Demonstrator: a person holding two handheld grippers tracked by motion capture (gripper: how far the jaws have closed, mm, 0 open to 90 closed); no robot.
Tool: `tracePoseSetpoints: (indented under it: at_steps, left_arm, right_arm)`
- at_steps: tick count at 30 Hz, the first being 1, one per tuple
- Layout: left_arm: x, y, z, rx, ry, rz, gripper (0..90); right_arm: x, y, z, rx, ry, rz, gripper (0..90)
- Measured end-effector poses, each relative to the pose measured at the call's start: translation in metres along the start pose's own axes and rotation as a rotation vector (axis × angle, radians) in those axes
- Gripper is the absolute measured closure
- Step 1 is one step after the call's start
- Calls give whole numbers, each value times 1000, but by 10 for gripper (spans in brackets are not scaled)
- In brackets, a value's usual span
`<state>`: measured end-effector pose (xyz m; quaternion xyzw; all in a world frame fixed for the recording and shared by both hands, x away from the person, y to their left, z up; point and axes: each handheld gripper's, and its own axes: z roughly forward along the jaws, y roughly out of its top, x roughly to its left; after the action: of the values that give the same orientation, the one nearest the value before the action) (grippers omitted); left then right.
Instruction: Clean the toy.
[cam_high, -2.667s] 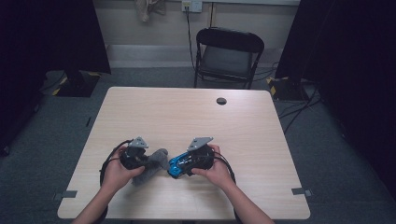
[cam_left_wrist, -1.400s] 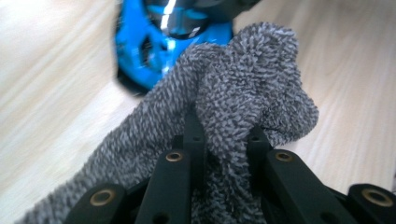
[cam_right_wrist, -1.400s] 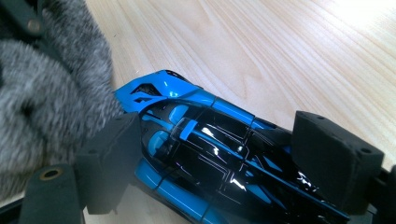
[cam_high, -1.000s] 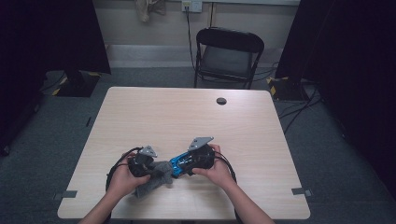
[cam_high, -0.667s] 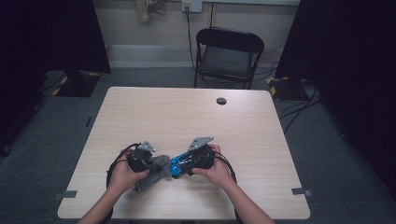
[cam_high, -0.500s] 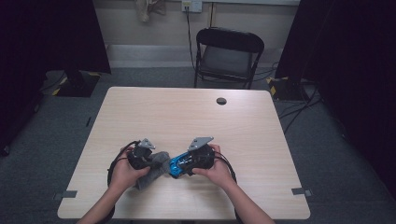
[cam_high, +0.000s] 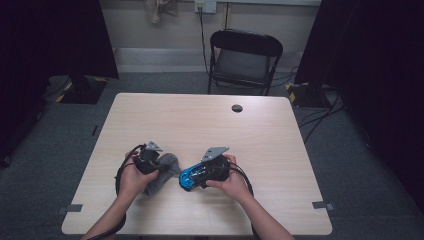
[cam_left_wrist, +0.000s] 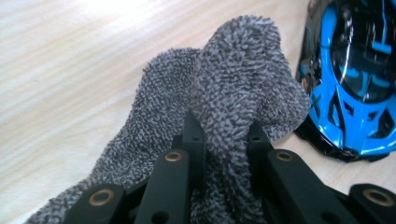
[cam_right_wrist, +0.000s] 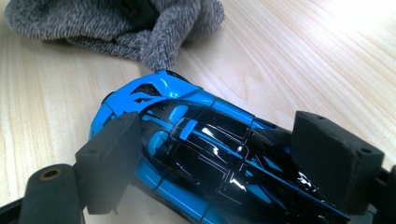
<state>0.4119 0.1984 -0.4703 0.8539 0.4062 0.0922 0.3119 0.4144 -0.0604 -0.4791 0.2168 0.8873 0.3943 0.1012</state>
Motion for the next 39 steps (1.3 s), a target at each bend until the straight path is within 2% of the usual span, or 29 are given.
tracePoseSetpoints:
  at_steps: [4, 7, 9, 23, 29, 33, 39]
  left_arm:
    - [-11, -1, 2, 23, -29, 58, 768]
    - [-16, -1, 1, 46, -67, 79, 767]
    - [-19, -2, 0, 45, -78, 68, 768]
    - [-32, -11, -7, 73, -172, 85, 772]
    - [-42, -16, -9, 91, -241, 78, 773]
    - [-46, -18, -12, 98, -248, 99, 772]
    - [-40, -18, -16, 90, -248, 84, 771]
  right_arm:
    - [0, 0, 0, 0, 0, 0, 163]
    - [0, 0, 0, 4, 0, -1, 163]
    - [0, 0, 0, 5, -1, 0, 163]
    - [0, 0, 0, -1, -2, 0, 163]
    - [0, 0, 0, -2, -2, 0, 163]
    - [1, -1, 0, -10, -6, 2, 161]
    - [2, -2, 0, -19, -13, 6, 156]
